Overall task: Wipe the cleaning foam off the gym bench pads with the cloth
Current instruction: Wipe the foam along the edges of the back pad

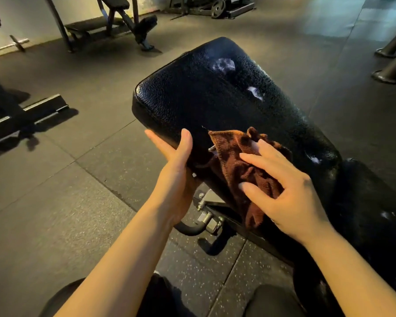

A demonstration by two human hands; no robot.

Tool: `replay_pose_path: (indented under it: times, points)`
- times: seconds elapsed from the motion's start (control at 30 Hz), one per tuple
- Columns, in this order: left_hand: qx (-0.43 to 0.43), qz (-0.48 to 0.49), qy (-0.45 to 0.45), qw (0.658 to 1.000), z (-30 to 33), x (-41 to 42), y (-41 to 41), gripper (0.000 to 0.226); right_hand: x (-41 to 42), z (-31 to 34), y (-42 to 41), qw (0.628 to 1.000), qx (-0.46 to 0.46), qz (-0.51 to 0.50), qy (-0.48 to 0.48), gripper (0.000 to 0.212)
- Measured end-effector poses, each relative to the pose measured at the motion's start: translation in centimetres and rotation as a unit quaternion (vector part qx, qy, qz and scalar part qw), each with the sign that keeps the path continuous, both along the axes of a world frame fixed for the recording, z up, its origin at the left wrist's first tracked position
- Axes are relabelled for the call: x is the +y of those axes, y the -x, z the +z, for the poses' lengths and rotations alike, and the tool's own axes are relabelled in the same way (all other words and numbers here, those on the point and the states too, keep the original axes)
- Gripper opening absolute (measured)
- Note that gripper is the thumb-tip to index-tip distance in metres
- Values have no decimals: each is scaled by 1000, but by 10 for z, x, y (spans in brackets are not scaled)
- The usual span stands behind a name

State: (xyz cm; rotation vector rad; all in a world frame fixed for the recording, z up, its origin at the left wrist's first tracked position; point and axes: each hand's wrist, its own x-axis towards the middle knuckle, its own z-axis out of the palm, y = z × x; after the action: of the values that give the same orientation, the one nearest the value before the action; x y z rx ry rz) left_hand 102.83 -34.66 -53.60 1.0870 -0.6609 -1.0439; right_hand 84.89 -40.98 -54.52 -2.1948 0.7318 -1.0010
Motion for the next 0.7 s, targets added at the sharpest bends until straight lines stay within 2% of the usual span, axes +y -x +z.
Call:
replay_pose_path:
  times: [0.13, 0.23, 0.37, 0.53, 0.7]
  points:
    - [23, 2, 17, 1000, -4, -5, 0, 112, 2, 6, -9, 998, -5, -30, 47, 20]
    - [39, 5, 25, 999, -4, -8, 2, 108, 3, 14, -21, 994, -6, -32, 101, 13]
    - [31, 35, 39, 998, -6, -8, 5, 87, 1, 28, -31, 994, 17, -16, 107, 8]
    - [36, 11, 15, 999, -3, -8, 0, 107, 8, 33, -42, 992, 15, -29, 125, 5]
    - [25, 41, 19, 999, -1, -3, 4, 89, 15, 17, -24, 990, 29, -31, 135, 7]
